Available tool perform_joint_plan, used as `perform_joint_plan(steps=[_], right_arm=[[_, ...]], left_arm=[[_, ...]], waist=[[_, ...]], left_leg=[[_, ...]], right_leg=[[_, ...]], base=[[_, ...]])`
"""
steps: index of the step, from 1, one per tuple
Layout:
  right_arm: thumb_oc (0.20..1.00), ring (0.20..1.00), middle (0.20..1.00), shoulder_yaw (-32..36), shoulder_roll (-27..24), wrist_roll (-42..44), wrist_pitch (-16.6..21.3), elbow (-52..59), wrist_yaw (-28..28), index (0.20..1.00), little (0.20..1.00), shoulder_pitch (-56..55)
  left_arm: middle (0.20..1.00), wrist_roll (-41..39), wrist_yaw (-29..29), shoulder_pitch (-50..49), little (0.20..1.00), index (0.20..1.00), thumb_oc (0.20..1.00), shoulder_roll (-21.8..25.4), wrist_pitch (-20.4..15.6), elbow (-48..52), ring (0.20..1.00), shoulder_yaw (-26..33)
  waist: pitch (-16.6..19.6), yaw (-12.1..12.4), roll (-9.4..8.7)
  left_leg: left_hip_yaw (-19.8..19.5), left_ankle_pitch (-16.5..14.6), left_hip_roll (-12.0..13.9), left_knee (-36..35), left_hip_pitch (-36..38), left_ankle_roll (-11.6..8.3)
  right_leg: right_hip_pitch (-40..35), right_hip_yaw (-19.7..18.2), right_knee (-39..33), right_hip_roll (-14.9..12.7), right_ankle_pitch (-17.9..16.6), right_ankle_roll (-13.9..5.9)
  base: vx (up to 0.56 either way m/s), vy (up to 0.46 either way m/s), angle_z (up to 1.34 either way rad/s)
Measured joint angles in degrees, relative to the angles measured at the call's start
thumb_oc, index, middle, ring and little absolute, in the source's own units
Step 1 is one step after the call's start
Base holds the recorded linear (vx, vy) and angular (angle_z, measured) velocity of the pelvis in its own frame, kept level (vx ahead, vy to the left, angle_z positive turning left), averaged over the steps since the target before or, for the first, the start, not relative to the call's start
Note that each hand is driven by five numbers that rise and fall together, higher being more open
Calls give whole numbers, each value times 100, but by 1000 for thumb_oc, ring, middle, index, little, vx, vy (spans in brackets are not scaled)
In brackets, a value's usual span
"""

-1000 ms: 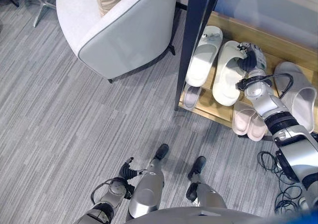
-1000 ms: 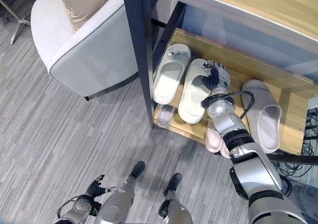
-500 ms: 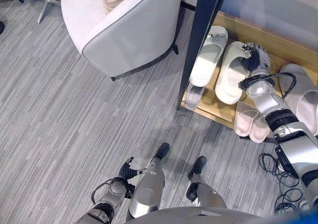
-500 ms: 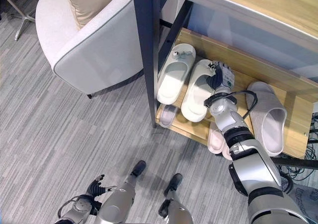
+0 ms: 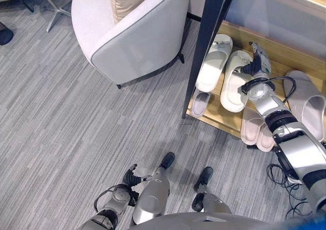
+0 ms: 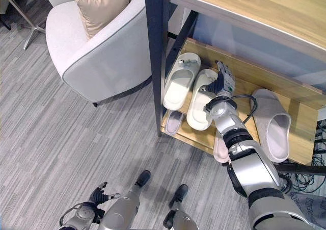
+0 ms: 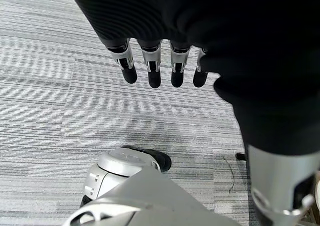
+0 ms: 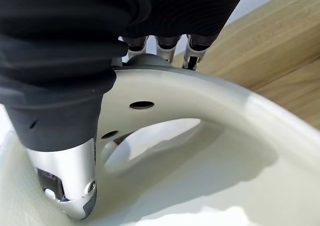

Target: Arrange the slippers neatly on the shoe rack.

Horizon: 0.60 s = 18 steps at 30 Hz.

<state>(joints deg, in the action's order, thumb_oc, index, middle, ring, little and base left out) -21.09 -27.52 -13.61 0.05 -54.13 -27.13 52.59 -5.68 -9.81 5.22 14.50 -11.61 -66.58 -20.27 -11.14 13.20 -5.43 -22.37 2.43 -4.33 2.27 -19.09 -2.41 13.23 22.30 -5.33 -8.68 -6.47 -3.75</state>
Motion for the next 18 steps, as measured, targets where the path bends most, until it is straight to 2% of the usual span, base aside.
perform_joint_plan(steps=[9,16,18], right_arm=[[1000,1000,1000,-3,52,182,-48,-146,97,1000,1000,2],[1000,1000,1000,-216,64,215,-95,-366,197,1000,1000,111],[1000,1000,1000,-205,203,215,-111,-370,166,1000,1000,112]], left_arm=[[1000,-76,71,0,1000,1000,1000,6,8,-53,1000,0],[1000,-219,84,-1,1000,1000,1000,36,13,-123,1000,-2],[1000,-247,86,-1,1000,1000,1000,61,15,-133,1000,-5]], waist=[[21,-16,-33],[58,-52,-125],[58,-131,-154]], left_leg=[[0,18,5,6,-3,-16],[-3,18,1,8,-15,-17],[-5,17,-5,31,-75,-18]], right_leg=[[-1,-1,0,7,-28,13],[6,3,0,7,-29,12],[56,4,0,12,-38,11]], base=[[0,0,0],[0,0,0],[0,0,0]])
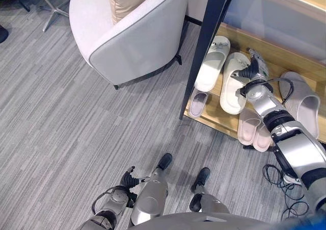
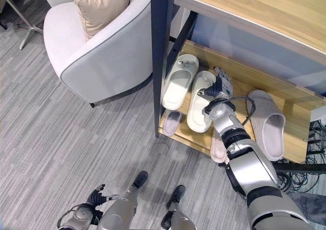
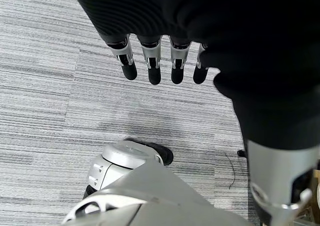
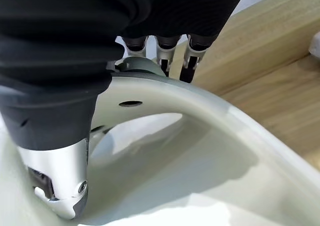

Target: Arrange the slippers neatly on the shoe rack.

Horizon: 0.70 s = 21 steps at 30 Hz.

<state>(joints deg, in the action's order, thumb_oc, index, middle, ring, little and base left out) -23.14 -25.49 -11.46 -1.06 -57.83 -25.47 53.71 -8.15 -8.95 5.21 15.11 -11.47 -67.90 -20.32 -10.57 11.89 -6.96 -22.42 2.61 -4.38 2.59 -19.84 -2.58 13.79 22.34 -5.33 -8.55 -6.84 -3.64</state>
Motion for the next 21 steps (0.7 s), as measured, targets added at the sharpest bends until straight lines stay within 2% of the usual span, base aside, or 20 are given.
perform_joint_plan(steps=[7,12,16,21], right_arm=[[1000,1000,1000,48,86,-31,-82,356,-17,1000,1000,-54],[1000,1000,1000,605,162,-267,-143,1136,-364,1000,1000,-691],[1000,1000,1000,1126,245,-478,-141,1977,-842,1000,1000,-1296],[1000,1000,1000,1482,290,-506,-121,2351,-1182,1000,1000,-1594]], left_arm=[[1000,-31,22,3,1000,1000,1000,-15,7,-66,1000,8],[1000,-33,18,25,1000,1000,1000,-40,57,-34,1000,10],[1000,-13,-18,34,1000,1000,1000,-94,98,-30,1000,40],[1000,46,-42,61,1000,1000,1000,-154,100,-17,1000,73]], waist=[[-6,-159,-29],[-18,-136,-18],[-110,-136,92],[-224,-146,228]], left_leg=[[8,-4,-14,39,-100,-2],[13,2,-27,42,-160,2],[11,11,-55,39,-168,14],[4,51,-51,-25,-140,16]], right_leg=[[85,-7,0,-10,-18,-6],[150,-15,-1,-32,-33,-4],[150,-9,-1,-60,-40,-17],[150,-4,-1,-67,-40,-21]], base=[[-4,9,-1],[-1,3,-1],[0,0,0],[0,0,0]])
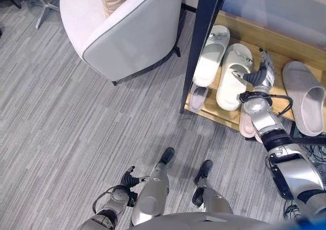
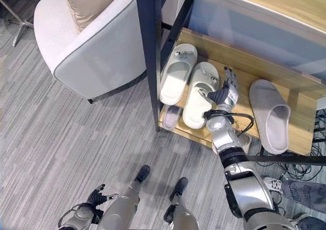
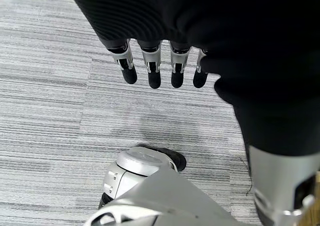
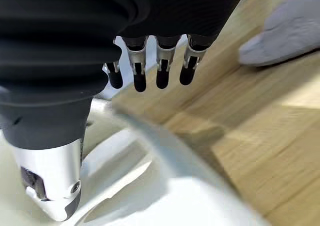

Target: Arrange the slippers neatly on the shoe rack.

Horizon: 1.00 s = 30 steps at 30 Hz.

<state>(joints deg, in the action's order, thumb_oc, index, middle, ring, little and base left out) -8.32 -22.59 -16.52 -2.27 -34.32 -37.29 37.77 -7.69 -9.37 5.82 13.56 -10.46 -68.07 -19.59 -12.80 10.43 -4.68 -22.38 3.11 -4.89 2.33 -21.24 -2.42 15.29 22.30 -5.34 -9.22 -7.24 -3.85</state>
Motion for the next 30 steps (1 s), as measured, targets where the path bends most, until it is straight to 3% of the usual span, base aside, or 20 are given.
perform_joint_plan(steps=[10,14,20,30], right_arm=[[1000,1000,1000,290,441,55,347,1061,-160,1000,1000,-1072],[1000,1000,1000,317,667,667,828,1479,175,1000,1000,-1486],[1000,1000,1000,144,675,851,919,1547,702,1000,1000,-2107],[1000,1000,1000,-5,677,956,1073,1532,1011,1000,1000,-2175]], left_arm=[[1000,207,-51,14,1000,1000,1000,-47,21,-14,1000,188],[1000,219,-46,5,1000,1000,1000,-36,33,-20,1000,291],[1000,265,-45,-17,1000,1000,1000,20,124,-46,1000,445],[1000,264,-47,-21,1000,1000,1000,32,124,-53,1000,447]], waist=[[-23,-79,8],[-55,-142,-52],[-108,-340,-180],[-86,-356,-208]], left_leg=[[0,19,0,-35,60,-7],[10,22,1,-71,123,-7],[107,35,-7,-153,286,11],[142,39,-5,-167,342,16]], right_leg=[[-46,3,0,-11,1,-5],[-91,-1,0,-20,2,-8],[-185,-89,0,-63,0,-44],[-221,-113,1,-68,-5,-48]], base=[[0,0,0],[0,0,0],[0,-3,-7],[1,-1,-2]])
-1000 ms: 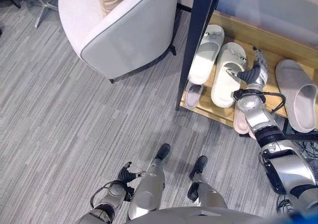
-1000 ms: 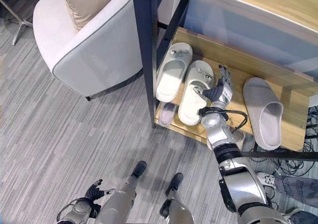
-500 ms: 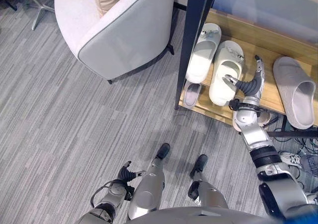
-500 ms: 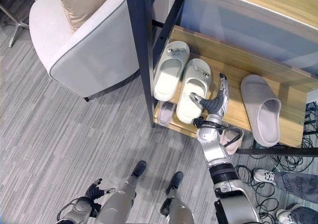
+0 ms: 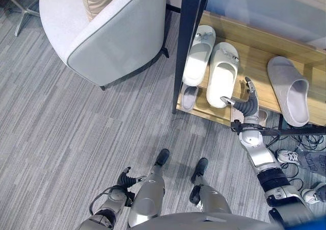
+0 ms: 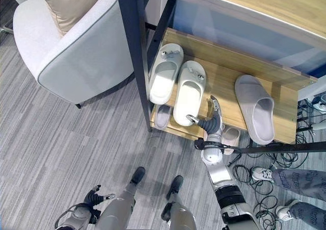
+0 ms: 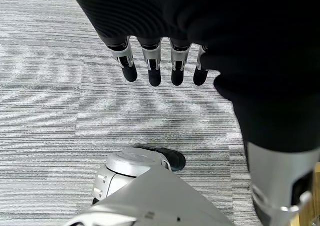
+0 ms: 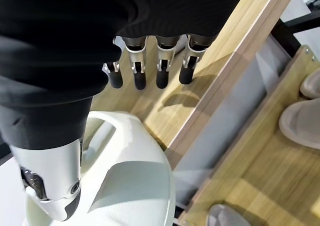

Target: Arrange the slippers neatly on the shoe rack.

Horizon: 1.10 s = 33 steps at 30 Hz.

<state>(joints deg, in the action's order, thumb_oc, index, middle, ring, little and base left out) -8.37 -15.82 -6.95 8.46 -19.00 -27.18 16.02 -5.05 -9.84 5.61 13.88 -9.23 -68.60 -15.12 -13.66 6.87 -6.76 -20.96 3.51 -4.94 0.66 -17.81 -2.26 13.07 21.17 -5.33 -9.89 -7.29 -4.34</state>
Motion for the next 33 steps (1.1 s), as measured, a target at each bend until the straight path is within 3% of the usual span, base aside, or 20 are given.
perform_joint_plan(steps=[5,11,18,33], right_arm=[[1000,1000,1000,-176,-15,-84,-24,-57,38,1000,1000,137],[1000,1000,1000,-428,-112,-764,-308,-297,-55,1000,1000,448],[1000,1000,1000,-463,-108,-785,-395,-570,-96,1000,1000,636],[1000,1000,1000,-506,-115,-797,-443,-962,-325,1000,1000,890]], left_arm=[[1000,0,-1,-1,1000,1000,1000,-1,-6,-2,1000,0],[1000,0,-3,-4,1000,1000,1000,-5,-9,-17,1000,-2],[1000,-4,-5,-23,1000,1000,1000,-26,-12,-20,1000,-4],[1000,-3,-16,-127,1000,1000,1000,-127,-16,-23,1000,-5]], waist=[[32,36,-12],[95,47,-13],[186,61,22],[316,131,264]], left_leg=[[-10,-1,-11,27,-19,-1],[-21,-9,-22,54,-48,-13],[-25,-40,-40,140,-135,-56],[-19,-38,-45,147,-132,-55]], right_leg=[[-3,3,0,-3,-1,1],[4,13,0,-4,-5,4],[47,17,-1,-8,-11,14],[46,18,-1,-15,-20,17]], base=[[0,0,0],[0,0,0],[0,0,0],[0,0,0]])
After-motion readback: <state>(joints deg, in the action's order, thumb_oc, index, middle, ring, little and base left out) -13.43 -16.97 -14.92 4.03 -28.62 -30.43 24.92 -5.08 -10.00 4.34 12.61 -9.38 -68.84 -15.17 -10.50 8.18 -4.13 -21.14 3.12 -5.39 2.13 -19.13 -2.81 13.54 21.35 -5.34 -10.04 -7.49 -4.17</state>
